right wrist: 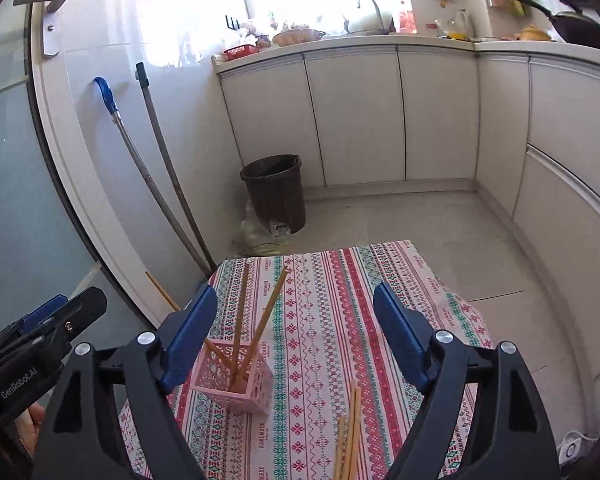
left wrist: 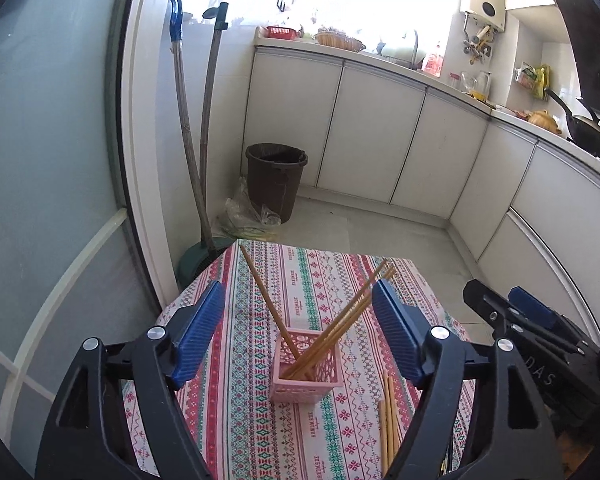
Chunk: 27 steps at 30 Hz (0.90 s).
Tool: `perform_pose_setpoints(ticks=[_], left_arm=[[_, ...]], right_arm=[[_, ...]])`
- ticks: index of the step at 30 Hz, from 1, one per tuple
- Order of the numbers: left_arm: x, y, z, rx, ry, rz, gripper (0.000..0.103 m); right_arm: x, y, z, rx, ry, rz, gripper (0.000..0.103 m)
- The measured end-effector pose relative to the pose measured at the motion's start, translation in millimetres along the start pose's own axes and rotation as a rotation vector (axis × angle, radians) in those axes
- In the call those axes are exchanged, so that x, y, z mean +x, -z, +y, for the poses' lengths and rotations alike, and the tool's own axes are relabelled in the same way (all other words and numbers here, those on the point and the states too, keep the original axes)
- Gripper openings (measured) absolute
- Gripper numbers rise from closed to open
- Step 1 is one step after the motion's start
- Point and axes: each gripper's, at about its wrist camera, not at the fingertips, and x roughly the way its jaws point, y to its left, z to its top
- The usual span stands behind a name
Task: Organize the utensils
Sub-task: 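Lift both open tools away from the pink basket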
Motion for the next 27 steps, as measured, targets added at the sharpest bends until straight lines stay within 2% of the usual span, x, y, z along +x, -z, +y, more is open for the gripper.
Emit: perform_pose_setpoints(ticks=[11, 16, 27], left_arm=[[0, 15, -13, 0.019, -0.003, 0.014, 0.086], [-1, 25, -23, 0.050, -0.010, 0.021, 0.095], [4, 41, -35, 0.084, -0.004, 0.064, 0.096]], right_arm=[[-20, 17, -19, -0.015, 0.091, -0.027, 0.092], [-24, 25, -31, -0.001, 0.125, -0.016, 0.095], [-28, 39, -46, 0.009, 0.154, 0.015, 0.096]])
